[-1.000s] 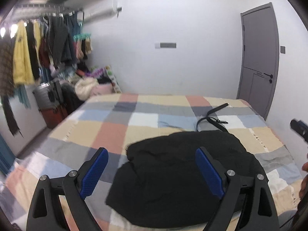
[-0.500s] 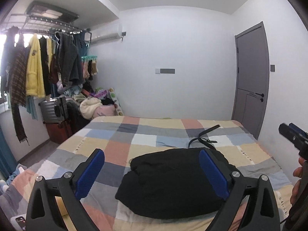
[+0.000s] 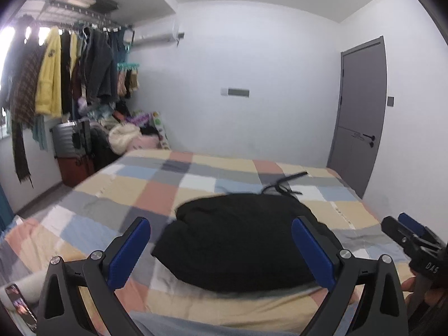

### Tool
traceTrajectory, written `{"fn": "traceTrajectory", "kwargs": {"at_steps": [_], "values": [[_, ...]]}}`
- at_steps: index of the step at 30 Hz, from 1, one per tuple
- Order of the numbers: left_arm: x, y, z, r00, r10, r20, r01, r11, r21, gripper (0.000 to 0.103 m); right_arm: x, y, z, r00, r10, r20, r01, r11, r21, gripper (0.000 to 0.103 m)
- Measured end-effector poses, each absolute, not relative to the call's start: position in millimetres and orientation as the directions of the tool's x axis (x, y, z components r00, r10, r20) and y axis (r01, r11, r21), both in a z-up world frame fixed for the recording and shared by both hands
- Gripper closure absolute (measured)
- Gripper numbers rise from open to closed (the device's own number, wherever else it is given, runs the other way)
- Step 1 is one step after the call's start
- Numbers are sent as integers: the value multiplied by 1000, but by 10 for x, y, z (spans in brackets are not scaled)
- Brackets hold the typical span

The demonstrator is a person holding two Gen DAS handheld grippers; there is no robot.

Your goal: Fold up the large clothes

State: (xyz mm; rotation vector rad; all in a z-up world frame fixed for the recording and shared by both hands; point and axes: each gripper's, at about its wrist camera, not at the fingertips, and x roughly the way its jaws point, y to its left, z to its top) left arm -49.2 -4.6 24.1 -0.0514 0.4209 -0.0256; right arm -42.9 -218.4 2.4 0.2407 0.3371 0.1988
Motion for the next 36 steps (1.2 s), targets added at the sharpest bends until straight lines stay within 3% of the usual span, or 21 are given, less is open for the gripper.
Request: {"fn": "traceTrajectory", "kwargs": {"at_steps": [8, 15, 36], "values": [[-247, -143, -201, 858, -38, -512, 15, 999, -49, 1, -315, -2202, -439, 893, 208, -400, -111, 961, 254, 0], [-186, -246, -361, 834, -48, -549, 29, 999, -44, 1, -303, -2237, -505, 893, 176, -414, -79, 968, 239, 0], [-203, -373, -368, 828, -38, -559, 42, 999, -5, 1, -423, -2147, -391, 901, 144, -410, -71, 980, 187, 0]]}}
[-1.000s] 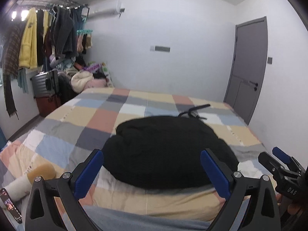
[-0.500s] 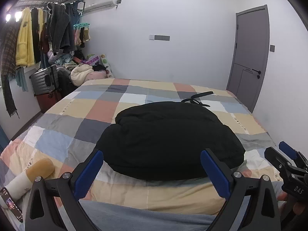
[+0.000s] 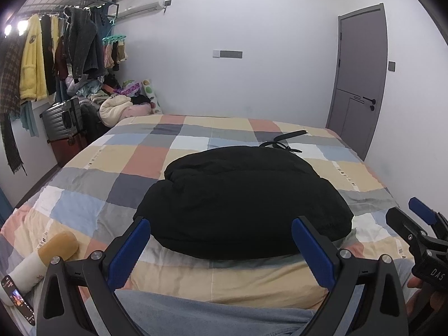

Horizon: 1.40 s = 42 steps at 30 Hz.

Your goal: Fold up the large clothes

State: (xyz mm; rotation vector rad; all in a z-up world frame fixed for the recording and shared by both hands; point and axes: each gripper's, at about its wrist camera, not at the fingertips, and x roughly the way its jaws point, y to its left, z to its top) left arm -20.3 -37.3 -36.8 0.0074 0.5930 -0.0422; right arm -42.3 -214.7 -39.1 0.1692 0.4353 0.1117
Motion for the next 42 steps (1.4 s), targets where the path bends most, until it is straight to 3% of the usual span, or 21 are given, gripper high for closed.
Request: {"fn": "traceTrajectory", "kwargs": {"at_steps": [42], "values": [[-336, -417, -306, 839, -37, -543, 43, 999, -2, 1, -520, -2209, -340, 904, 109, -414, -45, 986, 162, 0]]}}
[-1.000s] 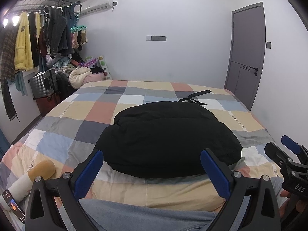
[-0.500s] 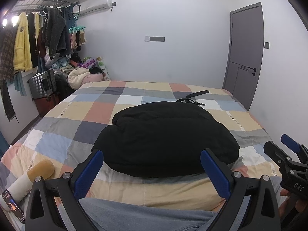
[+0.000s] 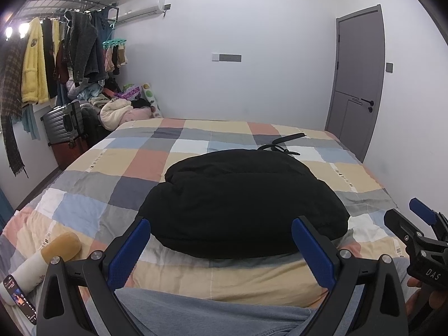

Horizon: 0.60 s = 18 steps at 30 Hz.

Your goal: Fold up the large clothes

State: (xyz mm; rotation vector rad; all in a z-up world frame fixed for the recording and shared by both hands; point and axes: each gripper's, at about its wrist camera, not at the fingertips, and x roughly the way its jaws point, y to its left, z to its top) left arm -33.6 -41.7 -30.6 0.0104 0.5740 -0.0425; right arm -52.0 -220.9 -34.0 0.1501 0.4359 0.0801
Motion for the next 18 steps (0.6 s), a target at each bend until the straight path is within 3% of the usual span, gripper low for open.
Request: {"fn": "traceTrajectory", "kwargs": {"at_steps": [18], "values": [[-356, -406, -294, 841, -40, -540, 46, 999, -2, 1, -579, -2211, -360, 903, 103, -418, -42, 987, 155, 0]]}}
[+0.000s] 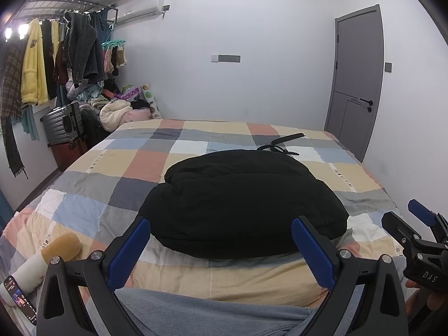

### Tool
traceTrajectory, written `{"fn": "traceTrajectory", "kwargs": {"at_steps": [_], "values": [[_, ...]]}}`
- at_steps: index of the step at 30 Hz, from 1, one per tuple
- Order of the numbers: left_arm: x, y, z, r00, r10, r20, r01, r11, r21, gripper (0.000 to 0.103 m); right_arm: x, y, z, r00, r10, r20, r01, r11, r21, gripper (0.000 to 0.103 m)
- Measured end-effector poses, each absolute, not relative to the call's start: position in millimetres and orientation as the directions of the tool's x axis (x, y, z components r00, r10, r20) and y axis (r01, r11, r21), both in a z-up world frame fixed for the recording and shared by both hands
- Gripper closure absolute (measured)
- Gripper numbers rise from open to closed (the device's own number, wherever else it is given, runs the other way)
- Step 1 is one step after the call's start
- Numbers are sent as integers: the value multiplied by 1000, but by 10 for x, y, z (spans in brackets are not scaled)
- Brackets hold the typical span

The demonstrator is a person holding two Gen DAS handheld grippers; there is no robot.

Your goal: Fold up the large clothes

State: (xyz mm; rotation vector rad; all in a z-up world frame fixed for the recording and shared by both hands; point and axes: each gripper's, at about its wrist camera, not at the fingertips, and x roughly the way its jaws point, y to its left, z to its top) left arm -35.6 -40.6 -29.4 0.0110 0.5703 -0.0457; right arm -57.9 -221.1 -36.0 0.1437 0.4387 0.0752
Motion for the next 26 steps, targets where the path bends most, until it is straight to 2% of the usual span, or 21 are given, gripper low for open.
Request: {"fn": "traceTrajectory", "kwargs": {"at_steps": [26], "values": [[-381, -388, -289, 840, -43, -540, 48, 999, -4, 1, -545, -2187, -406, 898, 102, -427, -43, 988, 146, 0]]}}
